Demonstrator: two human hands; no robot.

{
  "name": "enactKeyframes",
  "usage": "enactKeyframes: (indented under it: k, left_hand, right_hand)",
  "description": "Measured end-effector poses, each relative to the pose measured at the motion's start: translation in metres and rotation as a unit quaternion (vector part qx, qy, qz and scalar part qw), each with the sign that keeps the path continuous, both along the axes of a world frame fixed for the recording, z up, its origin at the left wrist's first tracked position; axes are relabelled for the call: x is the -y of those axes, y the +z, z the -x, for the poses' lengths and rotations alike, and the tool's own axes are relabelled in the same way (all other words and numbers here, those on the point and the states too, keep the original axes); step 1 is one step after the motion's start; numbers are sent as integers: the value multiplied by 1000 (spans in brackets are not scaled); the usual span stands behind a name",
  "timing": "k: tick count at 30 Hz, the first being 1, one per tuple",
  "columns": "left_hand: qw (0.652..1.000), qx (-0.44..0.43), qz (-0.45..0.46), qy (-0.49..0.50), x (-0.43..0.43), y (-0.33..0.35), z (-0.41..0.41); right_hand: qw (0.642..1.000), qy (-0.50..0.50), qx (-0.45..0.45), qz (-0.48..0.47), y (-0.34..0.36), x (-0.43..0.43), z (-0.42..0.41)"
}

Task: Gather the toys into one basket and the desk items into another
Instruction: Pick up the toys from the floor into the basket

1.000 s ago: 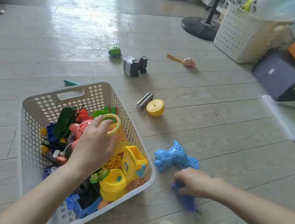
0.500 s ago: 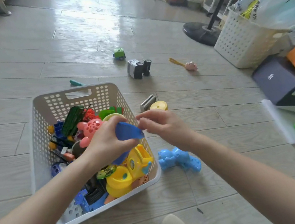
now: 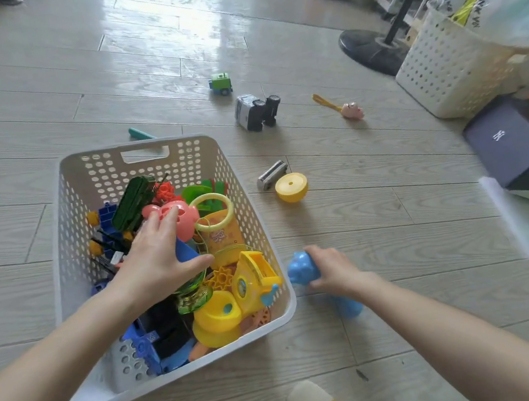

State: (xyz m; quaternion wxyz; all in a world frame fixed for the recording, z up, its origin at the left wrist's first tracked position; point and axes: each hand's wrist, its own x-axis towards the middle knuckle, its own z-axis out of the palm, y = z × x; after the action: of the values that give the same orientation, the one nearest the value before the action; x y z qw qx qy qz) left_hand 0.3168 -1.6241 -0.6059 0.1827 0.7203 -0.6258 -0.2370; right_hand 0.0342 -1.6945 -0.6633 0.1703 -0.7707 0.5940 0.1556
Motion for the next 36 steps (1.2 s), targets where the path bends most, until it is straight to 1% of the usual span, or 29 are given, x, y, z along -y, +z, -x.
enactKeyframes:
  k: [2,5,10,13,15,18,20,22,24,26,27,29,31,33,34,36]
  left_hand:
    - [1000,-4,6,-5,6,-1,-1]
    - [1000,-10,7,-2,11,2,-3]
    - [999,-24,26,34,8,15,-22]
    - [997,-42,52,34,-1,25,-42]
    - [993,-102,55,8,-7,35,-48]
    - [965,-258,32,-14,-15,53,-37]
    - [940,-337,46,25,-14,51,-32]
    - [924,-361,72,104,-11,47,-36]
    - [916,-350,78,177,-6,39,-43]
    - [915,-330,67,224,-2,30,-50]
    - [918,-315,60,234,1,27,-54]
    - [936,-255,38,238,5,23,-59]
    - [946,-217,23,241,11,20,-62]
    - [946,-207,12,250,19,20,-61]
    - [944,-207,2,257,23,20,-61]
    - [946,-183,-18,267,28,20,-65]
  right_hand:
    - [996,-59,74,5,18,7,-3]
    - [988,-95,121,33,58,20,-11]
    - [977,-85,179,75,138,26,-54]
    - [978,-55,194,52,170,19,-100]
    - [975,-45,217,6,177,14,-132]
    - [965,-23,255,-49,171,11,-176]
    - [960,-6,270,-68,167,8,-197]
    - [954,19,281,-99,160,9,-214]
    - [945,45,295,-132,151,13,-227]
    - [940,71,294,-158,142,22,-234]
    - [936,89,296,-167,139,29,-234]
    - [933,102,303,-166,136,48,-225]
    - [935,93,317,-129,132,77,-203]
    - [945,95,304,-75,124,115,-169]
    - [954,100,278,-42,118,135,-151]
    - [978,112,178,-1,99,170,-116]
